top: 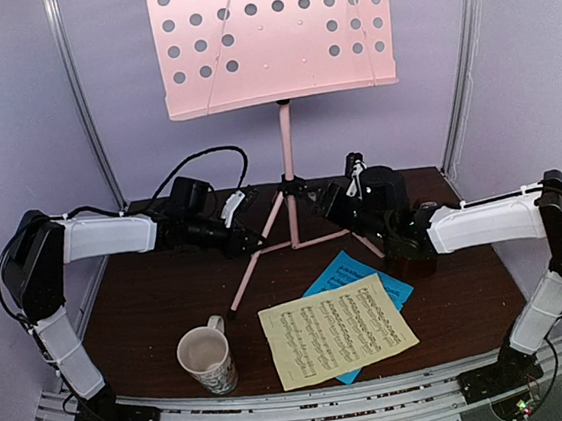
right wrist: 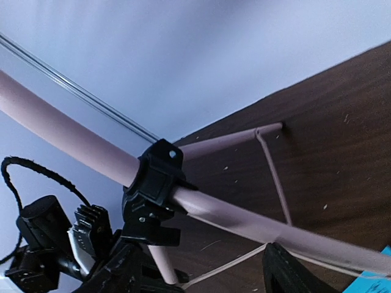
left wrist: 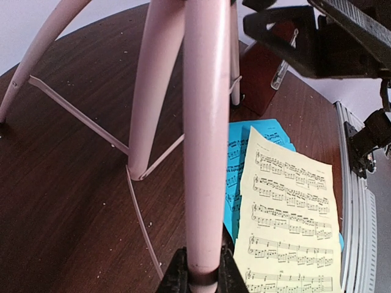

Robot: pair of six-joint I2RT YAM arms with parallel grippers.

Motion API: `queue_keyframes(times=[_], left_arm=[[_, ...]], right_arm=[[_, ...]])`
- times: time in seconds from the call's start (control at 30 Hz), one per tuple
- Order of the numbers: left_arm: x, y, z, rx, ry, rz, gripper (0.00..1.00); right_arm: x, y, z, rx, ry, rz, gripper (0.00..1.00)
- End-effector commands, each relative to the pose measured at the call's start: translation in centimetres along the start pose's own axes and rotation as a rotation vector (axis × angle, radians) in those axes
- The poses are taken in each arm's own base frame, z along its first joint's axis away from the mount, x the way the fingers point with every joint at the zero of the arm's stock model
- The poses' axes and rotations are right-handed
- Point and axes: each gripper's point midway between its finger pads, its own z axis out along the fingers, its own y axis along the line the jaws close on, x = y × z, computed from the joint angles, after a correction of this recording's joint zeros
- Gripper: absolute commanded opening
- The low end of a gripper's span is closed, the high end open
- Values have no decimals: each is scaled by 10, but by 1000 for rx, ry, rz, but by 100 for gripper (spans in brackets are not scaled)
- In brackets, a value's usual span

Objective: Pack up the instrument practice props

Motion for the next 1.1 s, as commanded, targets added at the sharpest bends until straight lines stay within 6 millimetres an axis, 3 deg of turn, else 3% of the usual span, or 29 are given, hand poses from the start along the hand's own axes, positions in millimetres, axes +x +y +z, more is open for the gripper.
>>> queue_keyframes(times=[0.0,0.23,0.5,0.67,0.87,0.93,1.07], left_arm=[[-18,19,-10,-84,-47,-19,0],[-18,19,-10,-80,-47,-21,0],[-18,19,-10,-82,-47,-22,0],[-17,19,-9,-80,-46,-23,0],[-17,19,-9,-80,-44,-23,0],[-17,19,-9,-81,-44,-24,0],[-17,19,-9,-81,-44,-24,0]], right_arm=[[3,34,5,-138,61,352,69],[2,23,9,-144,13,562,65],[4,32,24,-168,22,617,56],[6,31,27,-170,29,626,40],[7,29,25,-161,20,609,6],[7,27,23,-153,11,591,1],[4,29,21,-128,-19,466,0]])
